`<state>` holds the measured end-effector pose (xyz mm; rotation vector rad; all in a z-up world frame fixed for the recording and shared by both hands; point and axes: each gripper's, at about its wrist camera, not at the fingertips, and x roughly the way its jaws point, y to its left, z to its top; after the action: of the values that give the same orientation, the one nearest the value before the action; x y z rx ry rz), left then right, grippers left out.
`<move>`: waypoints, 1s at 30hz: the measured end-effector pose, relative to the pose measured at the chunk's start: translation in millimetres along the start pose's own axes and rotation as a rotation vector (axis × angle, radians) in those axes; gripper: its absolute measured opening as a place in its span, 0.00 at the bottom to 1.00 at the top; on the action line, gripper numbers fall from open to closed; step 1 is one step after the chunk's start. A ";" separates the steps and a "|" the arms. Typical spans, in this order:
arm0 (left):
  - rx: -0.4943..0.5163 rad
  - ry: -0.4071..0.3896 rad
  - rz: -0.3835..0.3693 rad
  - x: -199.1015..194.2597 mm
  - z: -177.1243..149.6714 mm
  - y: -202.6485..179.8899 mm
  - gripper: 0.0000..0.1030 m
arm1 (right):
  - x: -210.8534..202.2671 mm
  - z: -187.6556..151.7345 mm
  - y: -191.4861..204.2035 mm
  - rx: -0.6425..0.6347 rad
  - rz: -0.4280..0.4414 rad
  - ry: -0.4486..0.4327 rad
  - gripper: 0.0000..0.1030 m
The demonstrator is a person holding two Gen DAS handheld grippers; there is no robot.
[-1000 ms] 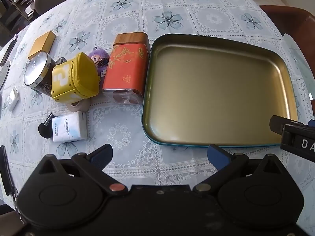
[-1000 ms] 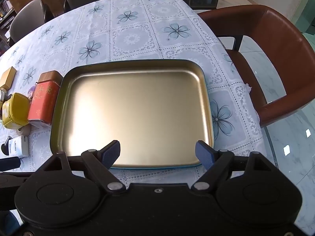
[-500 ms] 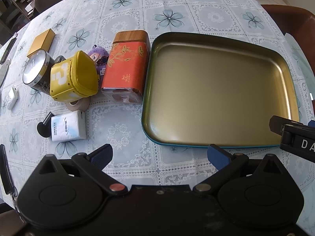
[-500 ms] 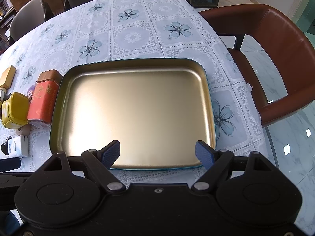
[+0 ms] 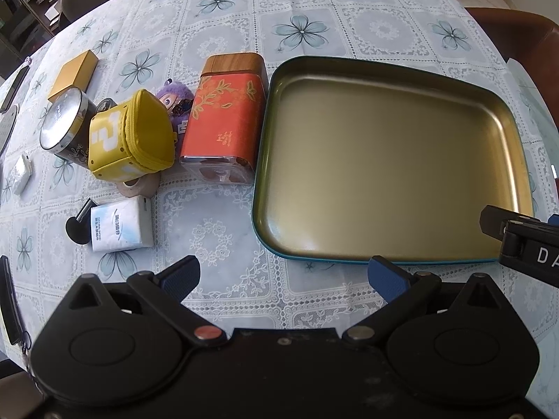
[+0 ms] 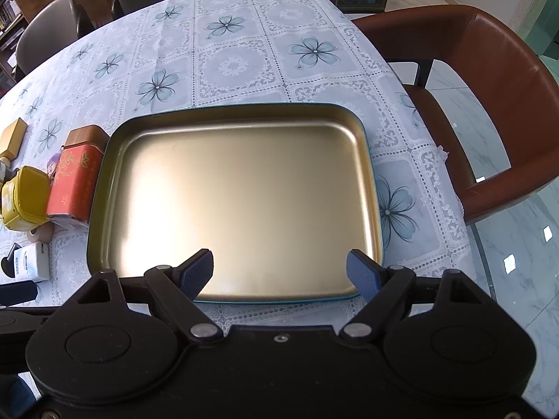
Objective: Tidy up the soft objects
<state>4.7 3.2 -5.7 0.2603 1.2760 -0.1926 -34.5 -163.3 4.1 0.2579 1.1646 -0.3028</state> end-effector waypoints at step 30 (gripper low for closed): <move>0.028 -0.152 0.036 -17.4 3.3 1.3 1.00 | -5.1 4.9 -0.4 0.001 0.010 -0.070 0.77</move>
<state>3.2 3.5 12.1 0.2872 1.1182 -0.1953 -32.4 -164.9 10.7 0.2517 1.0936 -0.3009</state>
